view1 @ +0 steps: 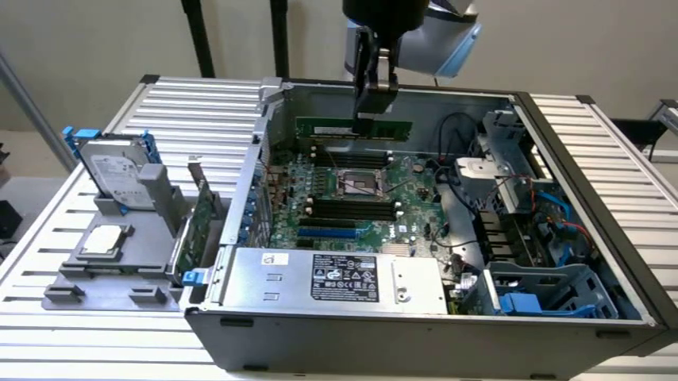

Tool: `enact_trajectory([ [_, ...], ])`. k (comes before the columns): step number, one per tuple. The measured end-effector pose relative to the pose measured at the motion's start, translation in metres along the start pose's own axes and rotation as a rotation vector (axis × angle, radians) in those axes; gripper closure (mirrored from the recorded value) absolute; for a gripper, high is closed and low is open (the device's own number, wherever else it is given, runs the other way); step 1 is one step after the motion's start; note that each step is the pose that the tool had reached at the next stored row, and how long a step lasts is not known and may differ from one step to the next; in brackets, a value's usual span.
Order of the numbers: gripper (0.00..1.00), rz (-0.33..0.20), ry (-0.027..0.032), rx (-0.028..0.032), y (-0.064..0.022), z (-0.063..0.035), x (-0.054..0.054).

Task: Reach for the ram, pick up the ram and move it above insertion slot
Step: 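Pick up the ram and move it above insertion slot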

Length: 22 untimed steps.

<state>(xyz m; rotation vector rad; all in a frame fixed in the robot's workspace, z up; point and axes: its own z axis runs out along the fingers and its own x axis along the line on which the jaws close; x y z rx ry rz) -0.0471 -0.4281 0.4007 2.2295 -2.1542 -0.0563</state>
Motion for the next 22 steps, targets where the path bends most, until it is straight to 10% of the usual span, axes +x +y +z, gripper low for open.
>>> enact_trajectory([
  [5,0.86,0.002,-0.0002,0.0,-0.0163,0.0082,-0.002],
  [22,0.86,0.025,-0.0017,-0.0004,-0.0223,0.0182,-0.014],
])
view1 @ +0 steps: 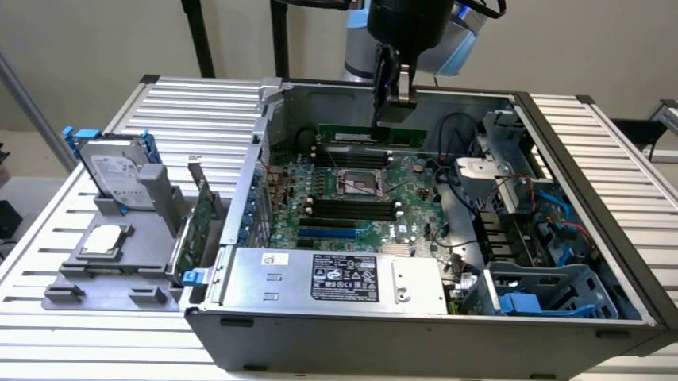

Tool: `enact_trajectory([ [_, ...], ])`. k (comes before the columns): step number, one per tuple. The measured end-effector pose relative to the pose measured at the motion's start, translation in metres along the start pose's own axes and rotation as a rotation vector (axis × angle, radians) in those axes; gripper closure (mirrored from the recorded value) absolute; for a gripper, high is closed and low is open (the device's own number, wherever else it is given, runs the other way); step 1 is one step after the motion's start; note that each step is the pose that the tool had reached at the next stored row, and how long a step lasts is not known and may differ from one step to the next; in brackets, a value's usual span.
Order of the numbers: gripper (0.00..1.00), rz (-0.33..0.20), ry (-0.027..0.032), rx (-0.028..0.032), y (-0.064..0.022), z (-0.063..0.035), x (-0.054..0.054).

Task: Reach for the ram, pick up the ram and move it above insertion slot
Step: 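Pick up the ram and move it above insertion slot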

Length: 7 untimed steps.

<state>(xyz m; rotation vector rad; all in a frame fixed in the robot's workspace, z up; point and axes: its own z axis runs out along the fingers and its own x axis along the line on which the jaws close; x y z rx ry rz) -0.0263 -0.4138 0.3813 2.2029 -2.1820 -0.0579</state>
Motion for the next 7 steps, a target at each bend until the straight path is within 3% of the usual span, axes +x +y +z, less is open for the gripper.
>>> enact_trajectory([
  [7,0.86,0.0,0.0001,-0.0001,-0.0001,0.0,0.0],
])
